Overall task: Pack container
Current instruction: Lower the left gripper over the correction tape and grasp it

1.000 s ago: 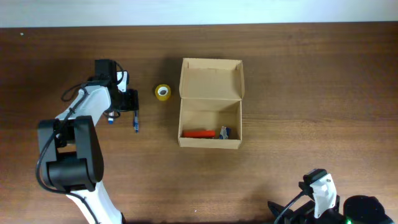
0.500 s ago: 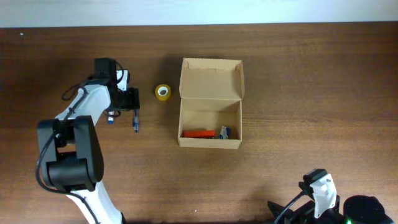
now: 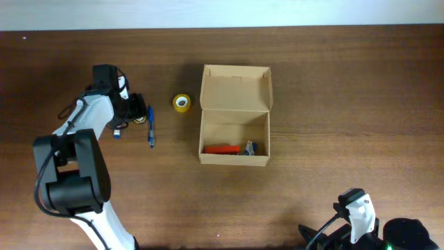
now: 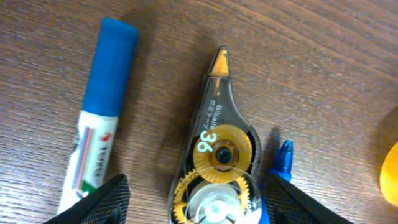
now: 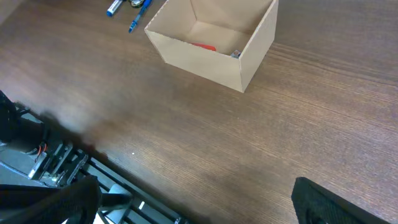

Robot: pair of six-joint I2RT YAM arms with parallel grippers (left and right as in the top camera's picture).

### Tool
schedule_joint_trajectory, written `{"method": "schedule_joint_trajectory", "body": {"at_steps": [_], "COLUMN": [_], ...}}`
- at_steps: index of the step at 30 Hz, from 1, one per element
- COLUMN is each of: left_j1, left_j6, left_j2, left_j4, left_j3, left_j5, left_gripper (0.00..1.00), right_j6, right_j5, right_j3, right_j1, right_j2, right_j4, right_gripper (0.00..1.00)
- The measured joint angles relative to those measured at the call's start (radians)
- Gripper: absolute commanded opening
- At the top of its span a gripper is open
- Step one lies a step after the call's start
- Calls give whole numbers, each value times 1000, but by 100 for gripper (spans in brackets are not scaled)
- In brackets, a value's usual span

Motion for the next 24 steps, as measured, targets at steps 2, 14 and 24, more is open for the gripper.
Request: {"method": "schedule_joint_trajectory", "body": {"at_steps": [2, 14, 24], "left_j1": [-1, 0, -5], "left_j6": [-3, -7, -2], "left_j2": [0, 1, 14], "left_j4": [8, 18, 22], "left_j3": [0, 0, 1], "left_j5": [1, 3, -3], "left_gripper": [68, 64, 62], "right_j6": [0, -1, 0], "right_j5": [0, 0, 0], "right_j3": [0, 0, 0], "right_j1": [0, 0, 0], "right_j2": [0, 0, 0], "right_j4": [0, 0, 0], "right_gripper": [99, 99, 99]}}
